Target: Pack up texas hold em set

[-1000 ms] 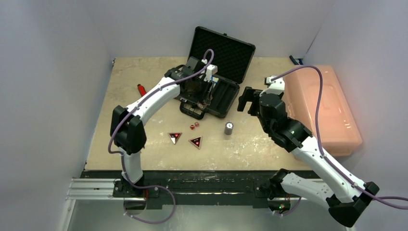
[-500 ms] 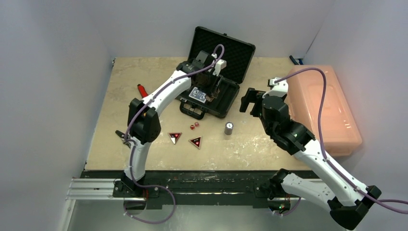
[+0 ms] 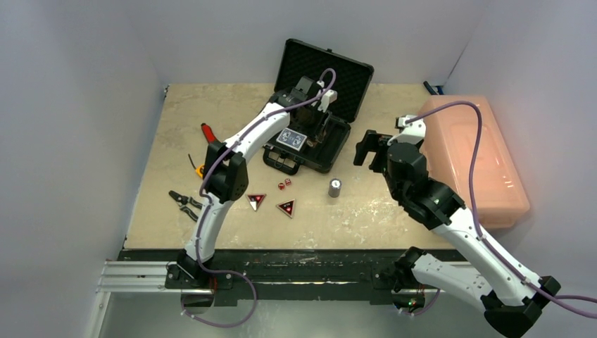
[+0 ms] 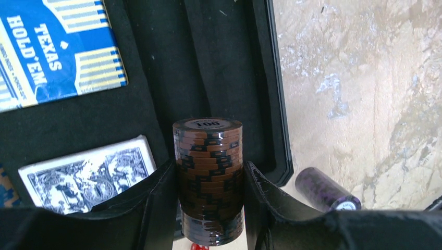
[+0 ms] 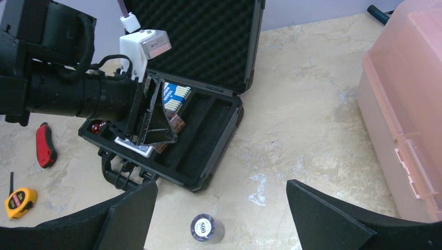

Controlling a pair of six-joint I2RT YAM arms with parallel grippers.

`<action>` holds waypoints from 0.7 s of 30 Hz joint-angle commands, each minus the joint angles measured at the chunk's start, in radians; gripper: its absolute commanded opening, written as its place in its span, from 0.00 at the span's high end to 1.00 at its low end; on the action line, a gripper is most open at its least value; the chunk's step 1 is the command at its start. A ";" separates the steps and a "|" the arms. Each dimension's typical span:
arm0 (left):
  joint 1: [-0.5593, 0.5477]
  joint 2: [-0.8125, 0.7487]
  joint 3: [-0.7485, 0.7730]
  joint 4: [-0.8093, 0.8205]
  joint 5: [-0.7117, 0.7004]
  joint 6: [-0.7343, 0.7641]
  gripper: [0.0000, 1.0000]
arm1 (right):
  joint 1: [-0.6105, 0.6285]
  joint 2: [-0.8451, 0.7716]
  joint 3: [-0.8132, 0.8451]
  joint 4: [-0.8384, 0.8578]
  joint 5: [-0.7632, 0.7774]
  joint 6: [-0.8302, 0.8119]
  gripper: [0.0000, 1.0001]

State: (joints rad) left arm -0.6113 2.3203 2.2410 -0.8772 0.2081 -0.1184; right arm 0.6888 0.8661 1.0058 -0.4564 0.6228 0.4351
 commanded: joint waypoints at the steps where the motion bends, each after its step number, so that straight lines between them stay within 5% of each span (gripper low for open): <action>1: -0.007 0.030 0.118 0.074 -0.003 0.013 1.00 | 0.000 -0.022 -0.004 -0.003 0.040 -0.013 0.01; 21: -0.012 0.157 0.211 0.226 -0.137 0.006 1.00 | -0.001 -0.041 -0.007 -0.029 0.057 -0.036 0.01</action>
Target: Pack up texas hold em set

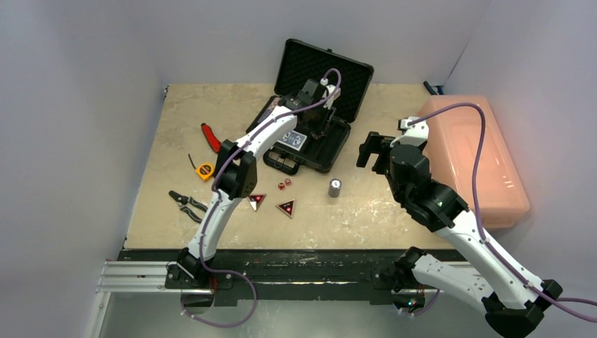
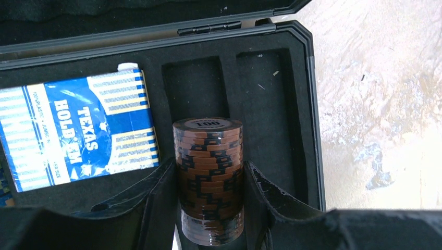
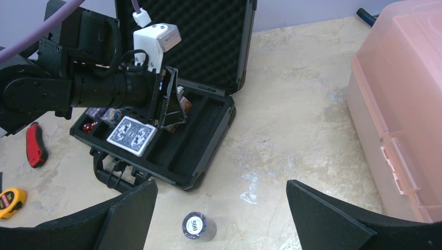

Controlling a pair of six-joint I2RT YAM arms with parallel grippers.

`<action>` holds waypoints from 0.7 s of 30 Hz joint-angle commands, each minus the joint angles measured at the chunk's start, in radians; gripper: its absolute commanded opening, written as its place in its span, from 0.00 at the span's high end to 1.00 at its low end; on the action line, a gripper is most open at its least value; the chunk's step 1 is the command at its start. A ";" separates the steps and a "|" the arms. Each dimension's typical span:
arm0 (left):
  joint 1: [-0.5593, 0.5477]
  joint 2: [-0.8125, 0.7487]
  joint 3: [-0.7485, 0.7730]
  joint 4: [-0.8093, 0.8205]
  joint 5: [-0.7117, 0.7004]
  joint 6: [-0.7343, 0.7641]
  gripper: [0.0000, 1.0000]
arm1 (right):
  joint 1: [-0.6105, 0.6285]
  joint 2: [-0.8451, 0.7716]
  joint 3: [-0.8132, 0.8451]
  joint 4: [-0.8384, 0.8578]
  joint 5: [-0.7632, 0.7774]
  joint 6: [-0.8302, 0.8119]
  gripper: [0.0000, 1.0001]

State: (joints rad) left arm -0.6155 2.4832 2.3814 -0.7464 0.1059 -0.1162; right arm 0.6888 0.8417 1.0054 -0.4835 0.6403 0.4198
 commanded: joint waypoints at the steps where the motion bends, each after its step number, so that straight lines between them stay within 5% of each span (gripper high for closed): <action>1: -0.007 -0.003 0.072 0.099 -0.037 0.004 1.00 | 0.000 -0.017 -0.007 -0.003 0.041 -0.022 0.01; 21: -0.012 0.048 0.092 0.187 -0.078 -0.010 1.00 | 0.000 -0.024 -0.007 -0.020 0.041 -0.032 0.01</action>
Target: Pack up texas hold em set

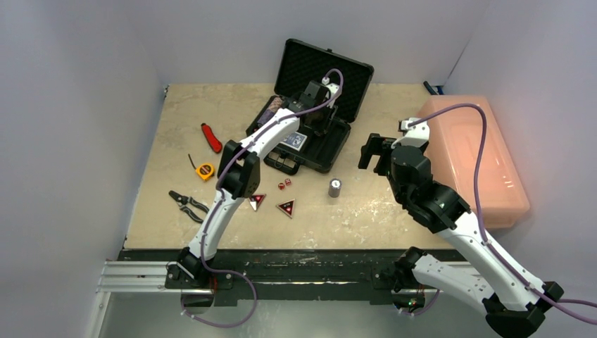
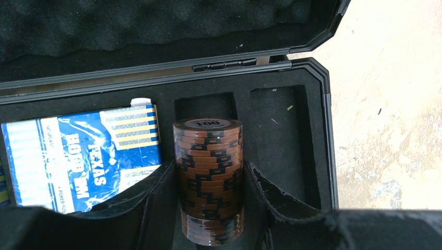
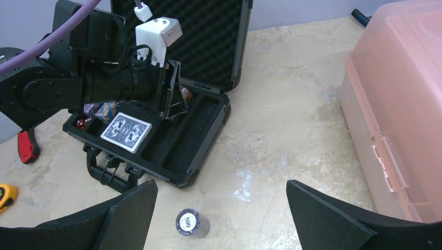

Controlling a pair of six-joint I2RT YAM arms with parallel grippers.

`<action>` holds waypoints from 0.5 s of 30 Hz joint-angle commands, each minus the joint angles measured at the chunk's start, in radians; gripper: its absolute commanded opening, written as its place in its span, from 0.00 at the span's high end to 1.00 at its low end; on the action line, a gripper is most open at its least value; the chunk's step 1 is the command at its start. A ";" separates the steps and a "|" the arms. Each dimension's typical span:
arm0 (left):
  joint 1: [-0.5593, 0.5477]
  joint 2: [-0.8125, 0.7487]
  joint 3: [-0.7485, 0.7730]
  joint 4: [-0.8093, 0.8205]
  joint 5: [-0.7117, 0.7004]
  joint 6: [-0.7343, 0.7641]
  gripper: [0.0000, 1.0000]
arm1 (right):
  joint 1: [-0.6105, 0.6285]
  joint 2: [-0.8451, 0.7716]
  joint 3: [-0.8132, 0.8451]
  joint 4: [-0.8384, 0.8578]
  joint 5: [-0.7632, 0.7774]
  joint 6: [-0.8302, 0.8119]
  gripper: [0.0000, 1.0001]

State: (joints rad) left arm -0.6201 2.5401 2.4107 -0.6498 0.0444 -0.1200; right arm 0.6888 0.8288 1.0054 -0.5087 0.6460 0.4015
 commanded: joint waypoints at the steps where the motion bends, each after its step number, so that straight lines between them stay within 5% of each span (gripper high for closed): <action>1: -0.007 -0.006 0.063 0.092 -0.020 -0.006 1.00 | 0.000 -0.010 -0.007 0.006 0.035 -0.015 0.01; 7: -0.009 -0.001 0.068 0.098 -0.028 -0.010 0.97 | 0.001 -0.011 -0.007 0.004 0.035 -0.016 0.01; 15: -0.007 -0.009 0.052 0.110 -0.035 -0.012 0.74 | -0.001 -0.017 -0.008 -0.001 0.034 -0.011 0.01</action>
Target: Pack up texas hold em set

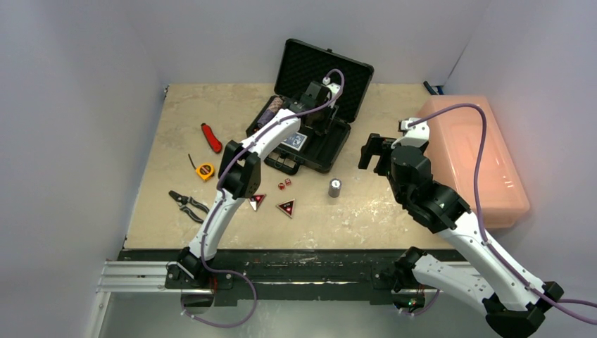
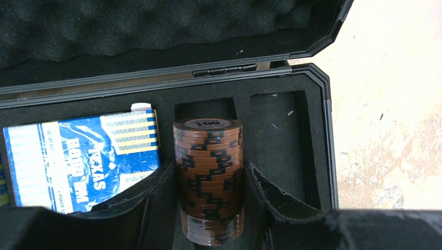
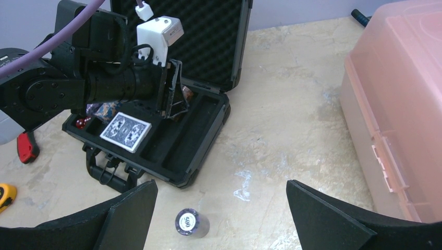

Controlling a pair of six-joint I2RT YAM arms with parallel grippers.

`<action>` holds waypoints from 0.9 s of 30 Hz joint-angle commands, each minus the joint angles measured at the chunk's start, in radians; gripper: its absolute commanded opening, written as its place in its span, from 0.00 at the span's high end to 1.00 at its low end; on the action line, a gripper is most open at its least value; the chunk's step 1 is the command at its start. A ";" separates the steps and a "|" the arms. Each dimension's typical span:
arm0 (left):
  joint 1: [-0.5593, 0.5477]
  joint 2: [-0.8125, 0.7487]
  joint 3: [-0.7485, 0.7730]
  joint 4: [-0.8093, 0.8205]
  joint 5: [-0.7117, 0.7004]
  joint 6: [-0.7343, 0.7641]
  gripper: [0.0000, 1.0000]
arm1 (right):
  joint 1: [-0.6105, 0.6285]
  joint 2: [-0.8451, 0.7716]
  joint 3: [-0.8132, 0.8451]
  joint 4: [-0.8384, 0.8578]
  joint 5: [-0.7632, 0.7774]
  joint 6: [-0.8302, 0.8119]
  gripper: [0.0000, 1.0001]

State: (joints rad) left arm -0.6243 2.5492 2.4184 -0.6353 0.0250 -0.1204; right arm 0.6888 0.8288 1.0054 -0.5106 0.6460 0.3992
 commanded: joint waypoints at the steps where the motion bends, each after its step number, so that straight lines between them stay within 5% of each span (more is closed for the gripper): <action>1: -0.004 -0.020 0.042 0.096 -0.016 -0.012 0.72 | -0.001 -0.018 -0.008 0.000 0.032 -0.008 0.01; 11: -0.004 -0.042 0.004 0.118 -0.034 -0.021 0.40 | -0.001 -0.029 -0.007 -0.014 0.033 0.000 0.01; 16: -0.003 -0.084 -0.038 0.130 -0.030 -0.041 0.36 | 0.000 -0.037 -0.005 -0.021 0.037 0.002 0.01; 20: -0.003 -0.184 -0.139 0.172 -0.030 -0.058 0.36 | 0.000 -0.043 -0.005 -0.025 0.036 0.009 0.01; 27: -0.004 -0.319 -0.280 0.166 -0.004 -0.071 0.54 | -0.001 -0.052 -0.006 -0.027 0.023 0.022 0.01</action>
State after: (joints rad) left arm -0.6243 2.3634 2.1895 -0.5148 0.0013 -0.1696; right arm 0.6888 0.7952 1.0054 -0.5323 0.6456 0.4049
